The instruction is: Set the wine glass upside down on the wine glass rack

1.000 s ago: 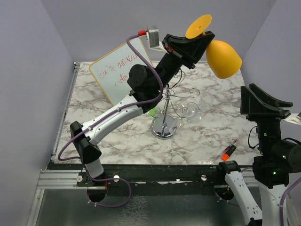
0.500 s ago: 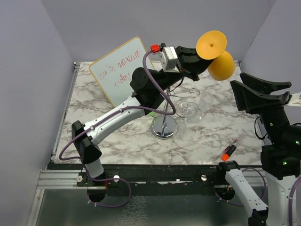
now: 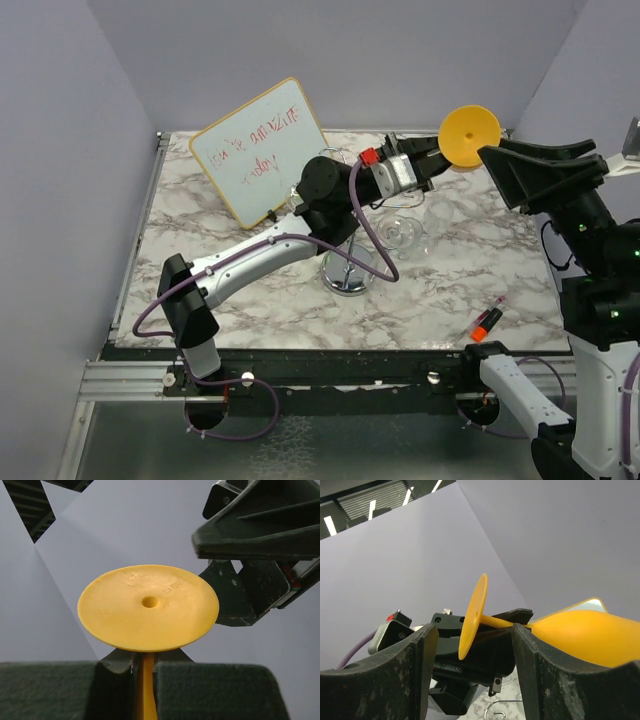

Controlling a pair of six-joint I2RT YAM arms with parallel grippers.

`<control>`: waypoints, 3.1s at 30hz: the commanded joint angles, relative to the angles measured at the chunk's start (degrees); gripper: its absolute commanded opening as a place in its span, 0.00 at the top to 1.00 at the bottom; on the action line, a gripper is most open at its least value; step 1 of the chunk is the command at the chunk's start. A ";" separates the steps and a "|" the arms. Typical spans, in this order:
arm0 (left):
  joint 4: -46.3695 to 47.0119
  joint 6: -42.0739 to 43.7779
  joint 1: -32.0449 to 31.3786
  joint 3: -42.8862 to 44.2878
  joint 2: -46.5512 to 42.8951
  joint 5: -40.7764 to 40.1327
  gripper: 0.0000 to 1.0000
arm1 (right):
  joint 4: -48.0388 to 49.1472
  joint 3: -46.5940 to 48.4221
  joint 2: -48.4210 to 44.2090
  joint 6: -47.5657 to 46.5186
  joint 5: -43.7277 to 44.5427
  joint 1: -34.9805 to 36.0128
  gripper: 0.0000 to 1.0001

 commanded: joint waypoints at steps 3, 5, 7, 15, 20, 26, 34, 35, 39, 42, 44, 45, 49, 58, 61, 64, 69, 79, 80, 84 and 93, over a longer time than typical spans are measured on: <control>1.88 10.35 -0.61 -3.62 -1.58 0.96 1.00 | -1.73 1.14 2.69 4.30 -1.99 -0.07 0.41; 1.83 11.97 -0.61 -4.63 -1.95 0.18 1.00 | -1.70 1.41 3.28 4.82 -2.69 -0.02 0.48; 1.71 12.92 -0.59 -5.24 -2.21 -0.32 1.00 | -2.03 1.57 3.51 5.06 -2.62 -0.06 0.55; 1.44 13.14 -0.61 -5.52 -2.58 -0.36 1.00 | -3.81 3.57 4.19 5.30 -3.05 -0.06 0.87; 1.44 11.03 -0.61 -5.84 -3.50 -0.32 0.75 | -3.31 3.88 4.57 5.30 -2.26 -0.07 0.99; 1.44 8.48 -0.61 -8.35 -6.46 -1.14 0.34 | -0.86 3.46 4.03 4.70 1.59 -0.07 0.99; 1.43 5.50 -0.61 -15.57 -14.93 -4.13 0.18 | 1.06 1.63 2.17 1.75 9.55 -0.06 0.99; 1.44 4.59 -0.61 -16.62 -16.14 -4.48 0.18 | 1.07 1.43 2.12 1.30 10.39 0.00 0.99; 1.28 0.98 -0.61 -21.42 -21.72 -7.65 0.17 | 0.77 0.62 2.64 -0.21 13.05 -0.06 0.99; 0.25 -2.09 -0.61 -25.08 -26.72 -13.60 0.14 | 0.66 -0.01 3.81 -1.11 13.56 -0.03 0.99; -2.27 -3.78 -0.61 -26.94 -30.08 -18.06 0.12 | 1.30 -0.38 5.12 -1.41 12.96 -0.04 0.99; -4.74 -4.49 -0.61 -27.42 -31.90 -20.32 0.12 | 1.62 -0.37 5.97 -1.54 12.55 -0.06 0.99; -19.00 -5.54 -0.61 -26.32 -37.72 -26.24 0.10 | 2.96 -0.16 10.37 -1.22 9.69 -0.09 0.99; -37.16 -5.50 -0.61 -31.82 -51.16 -48.24 0.11 | 12.69 -3.15 21.73 7.59 1.64 -0.03 0.99; -40.63 -5.05 -0.61 -34.80 -56.71 -55.75 0.11 | 15.25 -4.11 24.32 9.12 0.72 0.20 0.99; -44.47 -6.13 -0.61 -37.02 -60.71 -61.69 0.11 | 15.21 -3.60 27.12 8.69 1.86 1.99 0.99; -48.90 -6.86 -0.61 -42.10 -65.94 -66.90 0.11 | 13.27 -0.28 32.70 5.93 4.56 7.93 0.99; -40.85 -3.98 -0.61 -49.75 -70.55 -67.25 0.11 | 12.67 -1.10 36.28 5.65 7.30 15.95 0.99; -40.60 -3.93 -0.61 -50.18 -70.59 -67.66 0.11 | 12.71 -1.78 36.16 5.80 7.57 16.44 0.99; -41.76 -5.60 -0.61 -50.29 -69.65 -73.28 0.12 | 12.37 -4.42 35.25 7.14 8.01 17.43 0.99; -39.27 -5.82 -0.61 -53.53 -70.68 -74.91 0.11 | 8.60 -5.23 31.86 8.24 10.33 20.06 0.99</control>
